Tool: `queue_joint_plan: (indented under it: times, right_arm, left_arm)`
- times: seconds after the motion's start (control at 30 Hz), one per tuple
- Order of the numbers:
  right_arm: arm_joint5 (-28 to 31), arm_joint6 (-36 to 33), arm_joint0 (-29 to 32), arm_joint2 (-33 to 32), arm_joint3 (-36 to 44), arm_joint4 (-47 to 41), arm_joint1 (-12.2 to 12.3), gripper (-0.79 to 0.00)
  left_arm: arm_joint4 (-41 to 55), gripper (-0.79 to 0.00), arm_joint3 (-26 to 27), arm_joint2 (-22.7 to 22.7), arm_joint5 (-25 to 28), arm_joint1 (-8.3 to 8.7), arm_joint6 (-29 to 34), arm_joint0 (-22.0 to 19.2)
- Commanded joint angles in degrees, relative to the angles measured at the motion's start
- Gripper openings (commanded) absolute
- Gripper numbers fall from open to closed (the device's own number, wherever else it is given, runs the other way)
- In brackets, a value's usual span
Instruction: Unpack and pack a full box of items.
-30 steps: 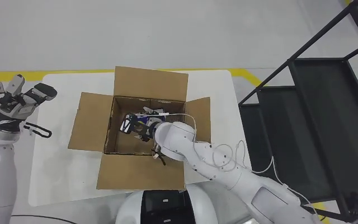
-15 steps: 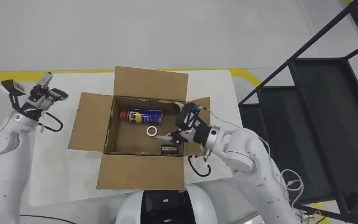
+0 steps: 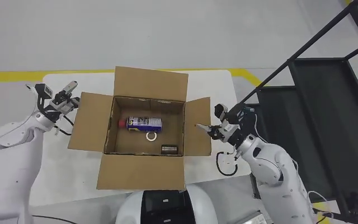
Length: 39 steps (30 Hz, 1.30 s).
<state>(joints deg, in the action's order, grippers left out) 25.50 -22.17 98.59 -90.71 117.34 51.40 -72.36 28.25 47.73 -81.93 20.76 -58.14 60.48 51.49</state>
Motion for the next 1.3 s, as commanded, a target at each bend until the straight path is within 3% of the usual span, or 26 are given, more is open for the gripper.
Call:
queue_joint_plan:
  times: [0.0,0.23,0.5,0.8,1.0,1.27]
  right_arm:
    - [0.20,2.26,1.03,-0.42,-1.06,-1.86,0.00,0.000]
    - [4.68,4.35,2.51,-0.33,-5.76,-7.45,0.29,0.000]
    - [12.67,0.62,-2.48,6.38,-11.29,-12.73,0.49,0.000]
    - [8.69,-6.26,-12.38,17.77,-11.35,-6.04,-0.06,0.000]
    - [3.63,-10.22,-19.16,25.28,-16.73,-2.19,-0.90,0.000]
    - [1.66,-10.25,-21.12,28.08,-19.10,-0.12,-1.03,0.000]
  left_arm:
    - [2.84,0.000,0.68,-0.91,-0.16,0.18,3.84,-0.07]
    - [8.50,0.000,8.30,-2.25,-1.80,0.64,13.23,1.98]
    - [9.51,0.000,18.39,-0.63,-5.44,0.55,14.70,4.94]
    - [4.24,0.000,23.02,4.11,-6.11,0.09,13.55,5.11]
    - [0.10,0.000,23.63,6.48,-5.63,-0.06,12.39,5.10]
    - [-5.89,0.000,24.42,8.32,-5.48,0.12,11.53,5.17]
